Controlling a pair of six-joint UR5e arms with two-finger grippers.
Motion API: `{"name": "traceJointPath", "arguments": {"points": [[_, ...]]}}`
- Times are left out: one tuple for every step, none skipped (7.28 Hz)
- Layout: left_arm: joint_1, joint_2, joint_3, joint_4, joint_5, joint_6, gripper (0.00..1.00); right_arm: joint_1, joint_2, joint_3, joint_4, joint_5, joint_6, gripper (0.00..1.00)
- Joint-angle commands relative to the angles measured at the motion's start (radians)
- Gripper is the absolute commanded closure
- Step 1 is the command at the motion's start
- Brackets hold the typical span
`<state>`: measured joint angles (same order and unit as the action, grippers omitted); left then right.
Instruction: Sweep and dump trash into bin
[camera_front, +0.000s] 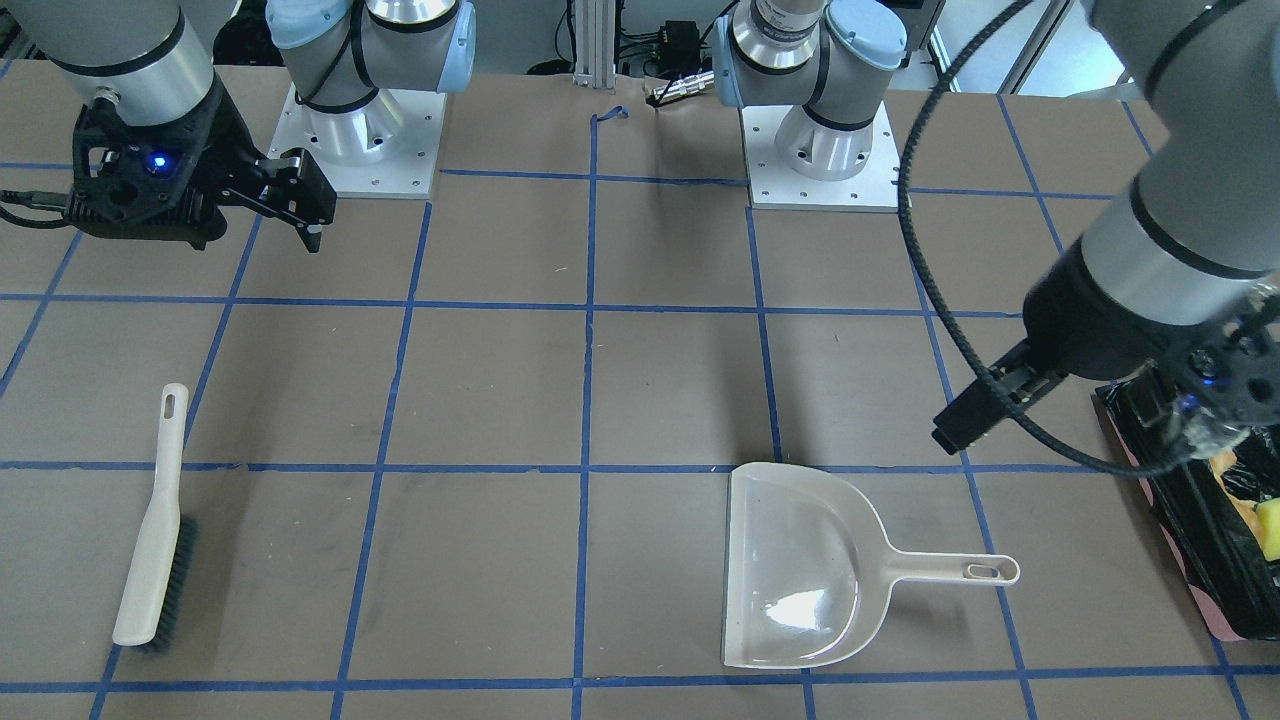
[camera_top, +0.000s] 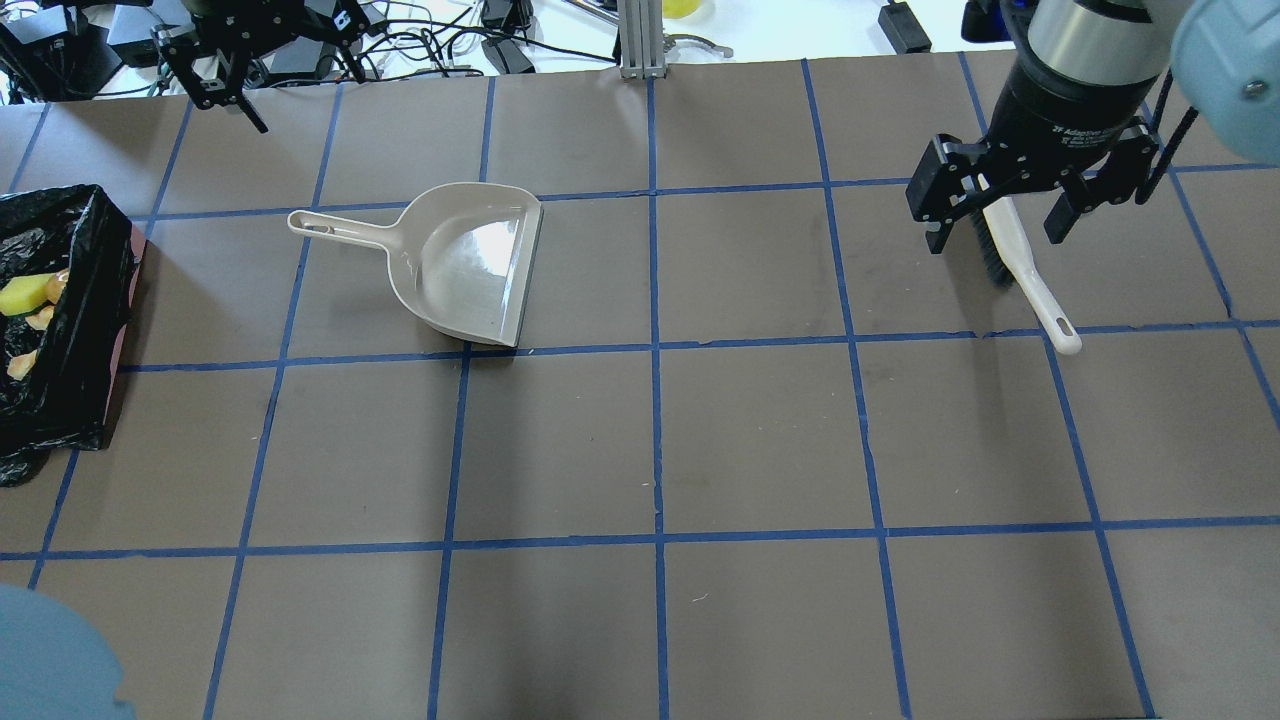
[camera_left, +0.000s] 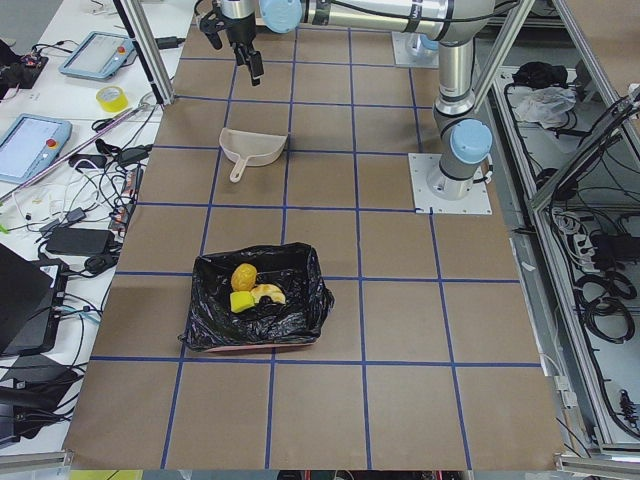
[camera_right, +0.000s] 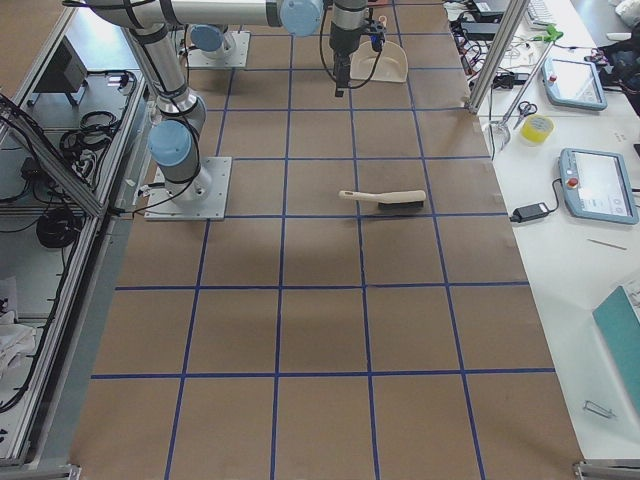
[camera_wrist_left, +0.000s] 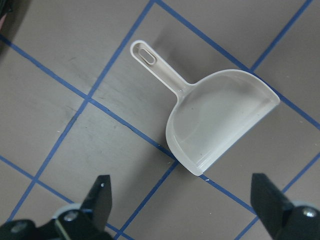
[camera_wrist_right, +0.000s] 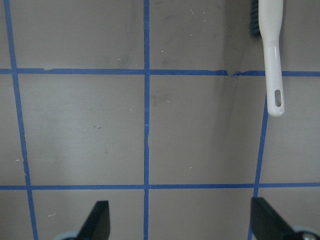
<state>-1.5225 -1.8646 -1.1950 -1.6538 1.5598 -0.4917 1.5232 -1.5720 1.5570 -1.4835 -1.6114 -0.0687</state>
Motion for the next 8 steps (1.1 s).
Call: {"name": "traceJointPath", "arguments": {"points": [[-0.065, 0.077, -0.2, 0.114, 0.006, 0.004, 0.06, 0.0, 0.007, 0.0, 0.0, 0.004, -0.012, 0.0], [-0.076, 0.129, -0.315, 0.187, 0.008, 0.007, 0.1, 0.0, 0.009, 0.0, 0.0, 0.002, -0.013, 0.0], [-0.077, 0.171, -0.381, 0.257, 0.008, 0.008, 0.09, 0.0, 0.009, 0.0, -0.001, 0.002, -0.011, 0.0], [-0.079, 0.192, -0.403, 0.253, 0.011, 0.019, 0.07, 0.0, 0.009, 0.0, 0.0, 0.002, -0.011, 0.0], [-0.081, 0.203, -0.394, 0.253, 0.046, 0.1, 0.06, 0.0, 0.007, 0.0, -0.001, 0.002, -0.011, 0.0], [-0.082, 0.222, -0.384, 0.252, 0.048, 0.154, 0.0, 0.0, 0.009, 0.0, 0.0, 0.001, -0.01, 0.0], [-0.081, 0.232, -0.385, 0.249, 0.048, 0.2, 0.0, 0.0, 0.009, 0.0, 0.0, 0.001, -0.01, 0.0], [-0.081, 0.237, -0.393, 0.246, 0.048, 0.206, 0.0, 0.0, 0.009, 0.0, 0.002, -0.002, -0.01, 0.0]]}}
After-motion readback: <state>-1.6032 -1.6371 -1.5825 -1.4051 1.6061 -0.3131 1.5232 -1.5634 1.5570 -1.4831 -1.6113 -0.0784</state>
